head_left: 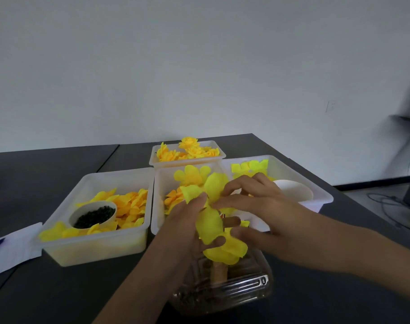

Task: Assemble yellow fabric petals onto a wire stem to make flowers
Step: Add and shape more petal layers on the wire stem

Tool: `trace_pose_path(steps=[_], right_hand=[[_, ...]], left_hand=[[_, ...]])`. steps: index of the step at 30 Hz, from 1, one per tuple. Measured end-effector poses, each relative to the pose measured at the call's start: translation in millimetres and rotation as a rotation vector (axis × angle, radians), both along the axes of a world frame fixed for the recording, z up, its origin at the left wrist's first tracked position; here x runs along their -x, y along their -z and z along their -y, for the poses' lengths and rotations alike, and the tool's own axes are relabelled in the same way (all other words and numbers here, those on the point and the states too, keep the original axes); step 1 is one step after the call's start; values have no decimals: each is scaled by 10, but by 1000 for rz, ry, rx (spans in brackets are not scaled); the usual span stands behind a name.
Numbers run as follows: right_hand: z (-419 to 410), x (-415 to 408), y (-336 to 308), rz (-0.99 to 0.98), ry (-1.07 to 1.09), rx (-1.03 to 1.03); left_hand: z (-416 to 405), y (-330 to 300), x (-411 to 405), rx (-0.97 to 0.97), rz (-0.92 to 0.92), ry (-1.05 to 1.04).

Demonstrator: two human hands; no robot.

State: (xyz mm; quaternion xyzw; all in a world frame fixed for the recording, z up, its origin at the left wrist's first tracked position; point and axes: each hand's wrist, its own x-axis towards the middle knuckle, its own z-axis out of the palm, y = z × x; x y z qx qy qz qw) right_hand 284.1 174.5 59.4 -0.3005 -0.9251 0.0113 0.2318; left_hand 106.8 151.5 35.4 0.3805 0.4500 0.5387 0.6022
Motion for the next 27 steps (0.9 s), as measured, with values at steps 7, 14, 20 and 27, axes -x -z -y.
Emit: trace_pose_path(steps=[7,14,20,27], right_hand=[[-225,-32,-156,-543,136,571],[-471,77,-171,-379,103,773],[-641,132,-75,-473,130,803],[-830,38,241,-643,109,943]], left_hand=[[-6,57,72,-204,-275,101],[-75,68,91,-355,-464,141],[-182,57,154,-240,-401,73],[-296,242,315,10,-480,27]])
